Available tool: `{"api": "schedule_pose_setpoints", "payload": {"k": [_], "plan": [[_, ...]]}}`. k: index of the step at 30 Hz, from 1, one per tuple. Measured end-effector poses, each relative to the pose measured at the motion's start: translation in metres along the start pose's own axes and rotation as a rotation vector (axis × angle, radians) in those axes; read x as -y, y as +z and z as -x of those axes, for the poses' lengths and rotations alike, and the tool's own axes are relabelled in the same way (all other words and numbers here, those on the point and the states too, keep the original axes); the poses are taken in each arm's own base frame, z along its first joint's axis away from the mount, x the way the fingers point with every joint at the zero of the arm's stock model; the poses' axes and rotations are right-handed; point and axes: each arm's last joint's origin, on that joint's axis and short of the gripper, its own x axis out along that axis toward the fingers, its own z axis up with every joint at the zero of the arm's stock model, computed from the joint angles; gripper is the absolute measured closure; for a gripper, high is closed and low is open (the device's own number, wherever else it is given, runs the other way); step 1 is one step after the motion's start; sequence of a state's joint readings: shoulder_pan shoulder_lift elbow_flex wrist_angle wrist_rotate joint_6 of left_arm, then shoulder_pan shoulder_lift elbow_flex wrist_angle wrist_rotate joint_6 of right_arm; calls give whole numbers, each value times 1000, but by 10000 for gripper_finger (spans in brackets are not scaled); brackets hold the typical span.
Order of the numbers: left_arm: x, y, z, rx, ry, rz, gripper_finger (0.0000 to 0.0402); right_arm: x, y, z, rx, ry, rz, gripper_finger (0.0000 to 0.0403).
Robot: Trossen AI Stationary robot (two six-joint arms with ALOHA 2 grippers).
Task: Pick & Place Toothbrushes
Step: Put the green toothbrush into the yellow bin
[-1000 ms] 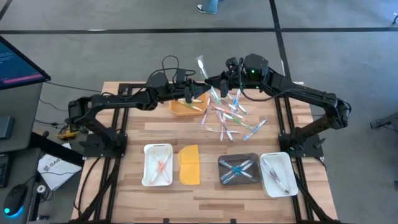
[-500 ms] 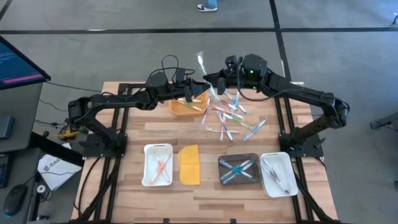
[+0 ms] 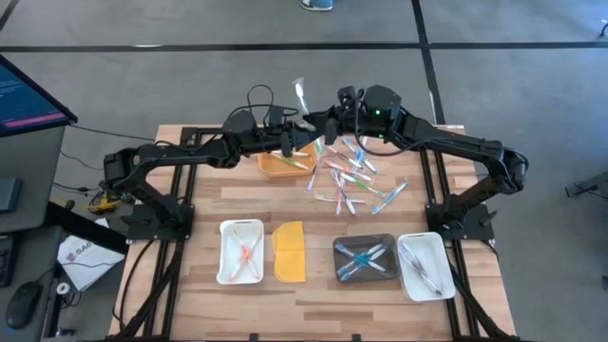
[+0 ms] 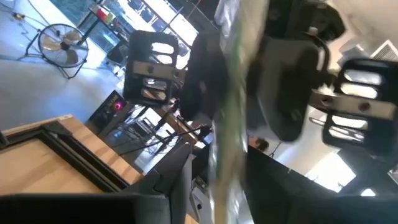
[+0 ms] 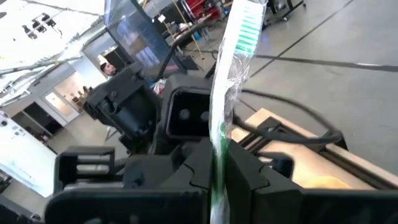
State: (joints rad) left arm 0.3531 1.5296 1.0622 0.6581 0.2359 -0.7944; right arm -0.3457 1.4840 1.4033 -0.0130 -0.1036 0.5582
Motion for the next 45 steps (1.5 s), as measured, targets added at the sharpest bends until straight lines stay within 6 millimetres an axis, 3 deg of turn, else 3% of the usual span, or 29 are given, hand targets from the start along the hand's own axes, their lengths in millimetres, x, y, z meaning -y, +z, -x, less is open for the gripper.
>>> {"api": "schedule_pose_setpoints", "payload": {"k": [5,9,11,18,32,38,45], "plan": [[1,0,0,-24,-24,41,304,3,2,1,4,-10,3,387],[2,-1,0,-50,-42,44,370,3,2,1,0,1,4,385],[2,-1,1,-58,-52,51,384,2,2,1,0,7,3,378],[1,-1,1,-87,-75,70,383,8,8,2,-13,54,-58,332],[4,-4,2,-187,-150,78,383,16,20,8,-176,345,-235,224],[7,-7,2,-255,-212,81,383,11,16,9,-248,413,-247,212],[18,-8,6,-299,-253,88,383,2,3,8,-355,447,-275,229]]}}
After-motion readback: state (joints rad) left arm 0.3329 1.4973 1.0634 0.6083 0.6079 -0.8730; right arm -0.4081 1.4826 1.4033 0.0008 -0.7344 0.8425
